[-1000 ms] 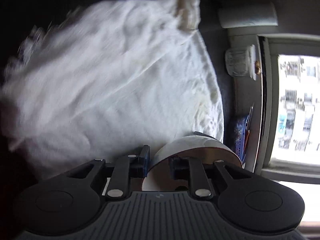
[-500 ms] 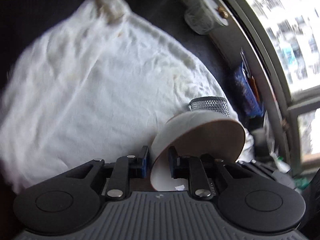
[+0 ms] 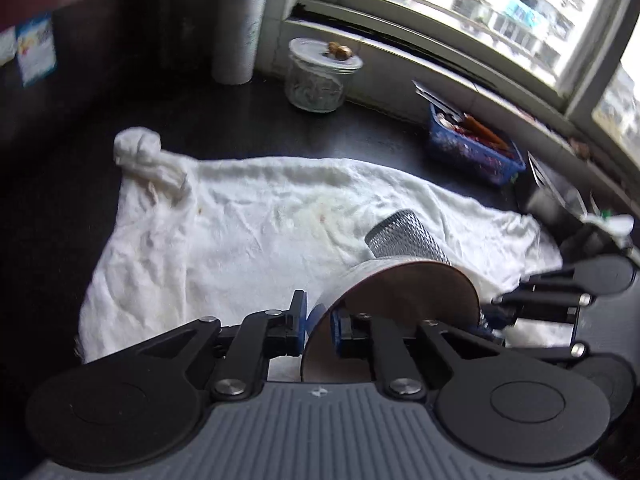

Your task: Clean bowl

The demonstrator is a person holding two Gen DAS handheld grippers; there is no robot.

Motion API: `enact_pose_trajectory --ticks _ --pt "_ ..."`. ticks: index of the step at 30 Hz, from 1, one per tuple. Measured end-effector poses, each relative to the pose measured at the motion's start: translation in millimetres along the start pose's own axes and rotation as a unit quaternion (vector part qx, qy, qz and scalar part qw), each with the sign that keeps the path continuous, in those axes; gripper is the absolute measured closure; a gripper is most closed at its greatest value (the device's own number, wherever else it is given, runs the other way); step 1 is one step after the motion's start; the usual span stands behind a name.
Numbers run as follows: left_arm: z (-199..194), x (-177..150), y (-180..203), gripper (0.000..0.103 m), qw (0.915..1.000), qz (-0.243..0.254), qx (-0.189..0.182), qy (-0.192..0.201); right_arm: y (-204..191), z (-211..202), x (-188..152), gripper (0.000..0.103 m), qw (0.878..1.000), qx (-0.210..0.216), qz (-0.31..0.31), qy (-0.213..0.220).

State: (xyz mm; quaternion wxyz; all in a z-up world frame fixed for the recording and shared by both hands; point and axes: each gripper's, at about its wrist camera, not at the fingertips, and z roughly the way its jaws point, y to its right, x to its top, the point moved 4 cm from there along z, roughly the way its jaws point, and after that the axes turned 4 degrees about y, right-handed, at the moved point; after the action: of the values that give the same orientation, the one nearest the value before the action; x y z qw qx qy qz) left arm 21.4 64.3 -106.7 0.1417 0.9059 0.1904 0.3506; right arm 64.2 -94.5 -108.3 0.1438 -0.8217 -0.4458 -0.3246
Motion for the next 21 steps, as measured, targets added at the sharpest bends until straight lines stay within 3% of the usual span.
enact_pose_trajectory --ticks 2,4,6,8,10,12,15,17,19,21 --pt "4.4 -5.3 -18.6 0.088 0.9954 -0.093 -0.024 -0.011 2.0 1.5 -2.8 0.085 1.000 0.014 0.023 -0.004" --pt "9.3 -12.1 -35.4 0.087 0.9828 -0.178 -0.044 -0.023 1.5 2.1 -3.9 0.084 0.999 0.018 0.034 -0.005" --pt "17.3 -26.7 -54.3 0.087 0.9539 -0.290 -0.067 -0.042 1.6 2.6 -4.5 0.082 0.999 0.023 0.043 -0.006" --pt "23.1 -38.7 -63.7 0.087 0.9297 -0.355 -0.078 -0.058 1.5 2.8 -4.7 0.081 0.998 0.027 0.053 -0.008" --pt "27.3 -48.7 -68.7 0.087 0.9091 -0.401 -0.088 -0.070 1.6 3.2 -4.9 0.081 0.997 0.032 0.063 -0.010" --pt "29.9 -54.9 -69.8 0.087 0.8968 -0.425 -0.093 -0.078 1.7 3.4 -5.3 0.081 0.997 0.034 0.070 -0.011" --pt "31.3 -58.7 -68.0 0.087 0.8895 -0.438 -0.097 -0.086 1.5 2.8 -6.1 0.081 0.997 0.032 0.072 -0.013" --pt "31.8 -58.7 -66.6 0.087 0.8928 -0.431 -0.097 -0.088 2.2 2.5 -7.0 0.081 0.997 0.030 0.073 -0.013" --pt "31.7 -57.0 -65.0 0.088 0.8992 -0.418 -0.095 -0.089 3.1 2.1 -8.1 0.083 0.997 0.027 0.073 -0.012" --pt "31.3 -52.6 -58.3 0.088 0.9180 -0.375 -0.083 -0.097 4.0 1.7 -9.1 0.084 0.997 0.024 0.074 -0.010"
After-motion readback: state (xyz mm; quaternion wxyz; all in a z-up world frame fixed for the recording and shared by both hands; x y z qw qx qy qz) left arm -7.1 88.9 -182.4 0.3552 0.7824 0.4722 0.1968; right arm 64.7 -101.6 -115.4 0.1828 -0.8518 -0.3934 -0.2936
